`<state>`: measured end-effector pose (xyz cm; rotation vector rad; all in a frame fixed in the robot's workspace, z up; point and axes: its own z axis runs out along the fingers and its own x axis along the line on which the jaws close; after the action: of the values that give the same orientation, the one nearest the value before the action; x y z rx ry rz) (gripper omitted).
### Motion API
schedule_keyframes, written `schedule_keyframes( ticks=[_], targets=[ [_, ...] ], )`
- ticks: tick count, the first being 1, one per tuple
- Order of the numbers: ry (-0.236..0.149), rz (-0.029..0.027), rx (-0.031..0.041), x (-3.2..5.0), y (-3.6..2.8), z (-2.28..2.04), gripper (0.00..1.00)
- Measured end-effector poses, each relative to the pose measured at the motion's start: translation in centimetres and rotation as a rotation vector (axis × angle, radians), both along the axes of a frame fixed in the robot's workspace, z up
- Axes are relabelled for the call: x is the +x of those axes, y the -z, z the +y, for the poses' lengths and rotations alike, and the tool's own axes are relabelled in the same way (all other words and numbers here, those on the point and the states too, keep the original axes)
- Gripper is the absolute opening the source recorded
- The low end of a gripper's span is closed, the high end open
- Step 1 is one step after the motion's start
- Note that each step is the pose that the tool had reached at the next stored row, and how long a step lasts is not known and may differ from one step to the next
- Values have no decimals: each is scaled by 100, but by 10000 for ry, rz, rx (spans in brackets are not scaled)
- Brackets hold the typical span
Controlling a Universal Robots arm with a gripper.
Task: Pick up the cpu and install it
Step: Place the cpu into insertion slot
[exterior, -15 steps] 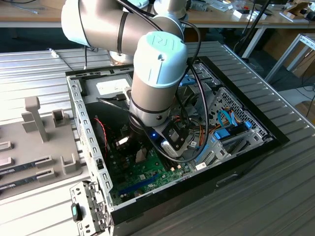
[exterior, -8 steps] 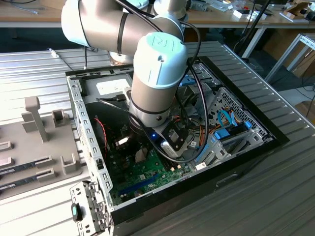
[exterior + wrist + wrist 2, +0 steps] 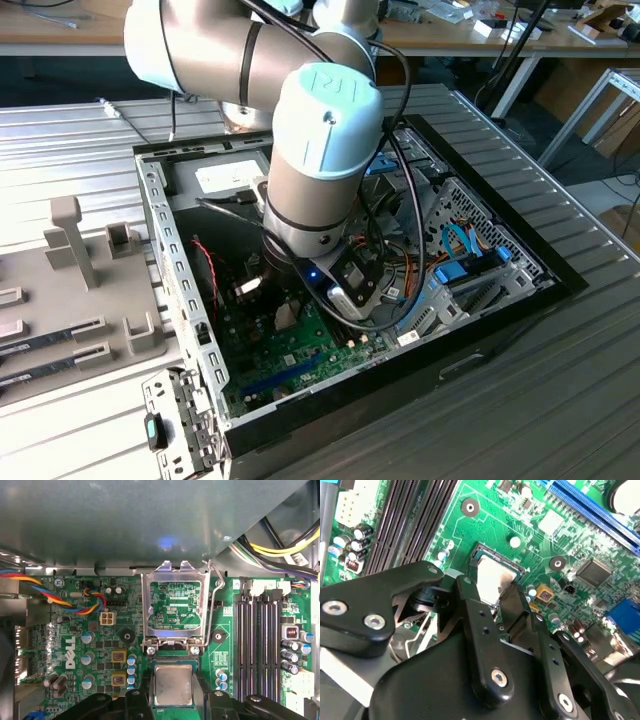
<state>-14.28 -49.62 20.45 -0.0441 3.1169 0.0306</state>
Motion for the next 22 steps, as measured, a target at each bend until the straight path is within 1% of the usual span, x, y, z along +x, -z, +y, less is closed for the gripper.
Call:
schedule_keyframes(
  ticks=[6, 8, 10, 11, 12, 13, 16, 19, 20, 22],
  targets=[
    [-1, -2, 2, 1, -104, 6, 46],
    [0, -3, 3, 1, -108, 11, 44],
    [-1, 1, 1, 6, -109, 17, 31],
    [-1, 18, 3, 23, -109, 21, 25],
    [0, 54, 7, 55, -109, 26, 20],
    [-1, 96, 16, 95, -109, 35, 11],
    [-2, 175, 67, 186, -109, 68, 11],
    [-1, 263, 150, 300, -109, 101, 11],
    [-2, 299, 187, 354, -109, 118, 11],
    [-3, 324, 236, 408, -109, 142, 11]
  ],
)
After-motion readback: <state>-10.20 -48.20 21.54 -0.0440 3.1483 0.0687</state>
